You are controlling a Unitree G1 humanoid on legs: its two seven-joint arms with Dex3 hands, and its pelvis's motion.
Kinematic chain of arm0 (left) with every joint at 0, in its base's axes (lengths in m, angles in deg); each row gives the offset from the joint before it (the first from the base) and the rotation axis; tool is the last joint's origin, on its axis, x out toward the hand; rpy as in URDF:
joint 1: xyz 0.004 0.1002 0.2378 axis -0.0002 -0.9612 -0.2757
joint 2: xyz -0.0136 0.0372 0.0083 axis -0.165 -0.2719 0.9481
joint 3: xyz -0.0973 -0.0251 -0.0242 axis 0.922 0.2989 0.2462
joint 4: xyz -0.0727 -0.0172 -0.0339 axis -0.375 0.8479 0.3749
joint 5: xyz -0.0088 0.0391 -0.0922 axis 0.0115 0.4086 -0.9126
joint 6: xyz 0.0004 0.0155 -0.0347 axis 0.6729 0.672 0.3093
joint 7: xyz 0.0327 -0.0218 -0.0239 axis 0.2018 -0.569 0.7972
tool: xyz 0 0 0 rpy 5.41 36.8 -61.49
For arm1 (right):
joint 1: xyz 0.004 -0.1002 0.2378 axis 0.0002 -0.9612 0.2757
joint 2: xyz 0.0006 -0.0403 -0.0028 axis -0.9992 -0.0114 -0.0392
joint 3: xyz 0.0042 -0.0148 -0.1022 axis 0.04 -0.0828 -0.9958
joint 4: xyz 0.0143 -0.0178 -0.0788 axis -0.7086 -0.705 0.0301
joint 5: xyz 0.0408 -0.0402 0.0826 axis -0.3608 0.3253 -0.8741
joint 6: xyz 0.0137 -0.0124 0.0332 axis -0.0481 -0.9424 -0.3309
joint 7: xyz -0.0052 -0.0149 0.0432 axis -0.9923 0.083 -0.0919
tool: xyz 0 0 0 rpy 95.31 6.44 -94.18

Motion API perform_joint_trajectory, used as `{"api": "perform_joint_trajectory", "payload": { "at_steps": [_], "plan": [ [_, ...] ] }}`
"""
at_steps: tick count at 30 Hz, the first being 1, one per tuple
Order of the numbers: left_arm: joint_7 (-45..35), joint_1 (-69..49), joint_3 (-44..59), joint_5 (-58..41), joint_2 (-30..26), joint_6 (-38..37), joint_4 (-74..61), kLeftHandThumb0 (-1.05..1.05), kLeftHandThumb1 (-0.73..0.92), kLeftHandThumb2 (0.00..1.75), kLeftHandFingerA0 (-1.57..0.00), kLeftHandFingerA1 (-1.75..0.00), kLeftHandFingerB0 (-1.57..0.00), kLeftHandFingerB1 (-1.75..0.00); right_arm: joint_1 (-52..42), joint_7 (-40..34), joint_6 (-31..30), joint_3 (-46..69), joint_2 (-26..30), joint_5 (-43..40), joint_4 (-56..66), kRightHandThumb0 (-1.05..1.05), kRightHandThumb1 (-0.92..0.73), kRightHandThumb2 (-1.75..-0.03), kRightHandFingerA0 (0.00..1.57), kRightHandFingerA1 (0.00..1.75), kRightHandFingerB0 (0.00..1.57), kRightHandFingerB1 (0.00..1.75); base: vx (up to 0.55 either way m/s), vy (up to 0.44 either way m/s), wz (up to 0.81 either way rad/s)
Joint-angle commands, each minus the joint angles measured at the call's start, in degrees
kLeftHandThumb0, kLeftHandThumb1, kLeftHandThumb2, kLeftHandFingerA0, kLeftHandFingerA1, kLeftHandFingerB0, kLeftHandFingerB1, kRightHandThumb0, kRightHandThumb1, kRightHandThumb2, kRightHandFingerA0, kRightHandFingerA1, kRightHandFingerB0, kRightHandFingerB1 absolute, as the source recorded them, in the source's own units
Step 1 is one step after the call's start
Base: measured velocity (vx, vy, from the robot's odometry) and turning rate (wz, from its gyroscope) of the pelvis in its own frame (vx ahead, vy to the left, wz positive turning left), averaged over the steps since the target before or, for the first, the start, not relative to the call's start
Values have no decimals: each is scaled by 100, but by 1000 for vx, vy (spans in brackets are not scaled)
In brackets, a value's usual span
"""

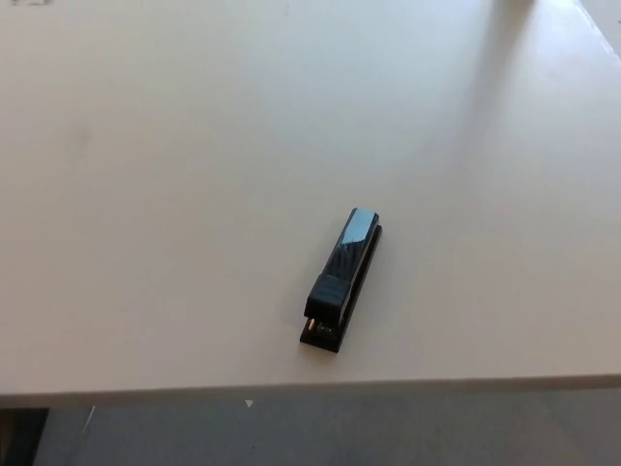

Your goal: The robot uses its right hand to press on the stapler that is in the middle of the desk

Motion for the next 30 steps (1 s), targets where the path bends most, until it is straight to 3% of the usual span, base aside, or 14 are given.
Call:
{"api": "perform_joint_trajectory", "payload": {
  "at_steps": [1, 13, 15, 18, 19, 20, 21, 22, 24, 25, 26, 28, 29, 30],
  "plan": [
    [-102, 183, 80, -41, -486, -335, 182, -32, 70, 122, -8, -53, -7, -53, 857, 407, 1025, -1291, -137, 1683, -3731, -24, -56, -62, 92, 175, 79, 175, 0, 0, 0],
    [22, 253, 6, 88, -553, -318, 205, -33, 69, 121, -8, -52, -6, -52, 2085, -802, -690, -2861, 106, 2652, -5933, -27, -63, -57, 79, 175, 68, 162, 0, 0, 0],
    [-55, 155, 22, 37, -530, -273, -19, -32, 69, 121, -7, -52, -7, -52, 2104, -643, -827, -3149, 84, 2763, -6117, -37, -45, -81, 110, 138, 81, 120, 0, 0, 0],
    [95, 282, -21, 125, -516, -305, 273, -32, 70, 122, -8, -52, -7, -52, 2208, -658, -882, -3590, 135, 2975, -6297, -36, -64, -61, 75, 165, 70, 122, 0, 0, 0],
    [90, 212, -35, 142, -536, -319, 145, -53, 92, 72, -25, -48, -19, -44, 2221, -439, -897, -3723, 171, 3008, -6317, -38, -64, -60, 72, 165, 68, 126, 0, 0, 0],
    [69, 221, -55, 163, -559, -329, 157, -56, 92, 72, -25, -49, -18, -43, 2215, -379, -821, -3901, 219, 3093, -6333, -52, -52, -70, 81, 146, 79, 117, 0, 0, 0],
    [68, 224, -40, 140, -525, -367, 204, -32, 68, 121, -8, -52, -6, -51, 2263, -68, -954, -3759, 192, 2808, -6406, -38, -61, -58, 75, 164, 81, 108, 0, 0, 0],
    [54, 208, -36, 131, -526, -379, 179, -32, 68, 121, -9, -52, -6, -51, 2314, 308, -1247, -3453, 146, 2352, -6443, -40, -60, -61, 68, 153, 77, 105, 0, 0, 0],
    [-15, 199, -22, 95, -533, -397, 166, -32, 70, 122, -9, -52, -7, -52, 2347, 893, -1394, -3372, 204, 2106, -6527, -59, -64, -60, 46, 44, 42, 38, 0, 0, 0],
    [-17, 178, -28, 91, -535, -380, 105, -32, 69, 122, -9, -52, -8, -52, 2376, 1102, -1447, -3387, 238, 2059, -6585, -37, -43, -101, 0, 49, 0, 48, 0, 0, 0],
    [-14, 143, -34, 79, -529, -339, 7, -32, 69, 122, -9, -52, -8, -52, 2403, 1311, -1519, -3412, 277, 2035, -6628, -73, -56, -94, 3, 39, 4, 35, 0, 0, 0],
    [120, 224, -87, 161, -540, -367, 194, -31, 70, 122, -9, -53, -8, -52, 2450, 1325, -1544, -3461, 304, 2066, -6717, -81, -62, -98, 0, 27, 14, 31, 0, 0, 0],
    [179, 269, -110, 193, -548, -384, 302, -56, 92, 71, -26, -49, -19, -43, 2485, 1303, -1552, -3508, 319, 2112, -6782, -79, -63, -100, 1, 27, 6, 30, 0, 0, 0],
    [125, 238, -112, 170, -563, -387, 243, -57, 92, 72, -24, -47, -20, -43, 2506, 1283, -1549, -3549, 329, 2149, -6818, -81, -82, -65, 1, 25, 7, 26, 0, 0, 0]
  ]
}}
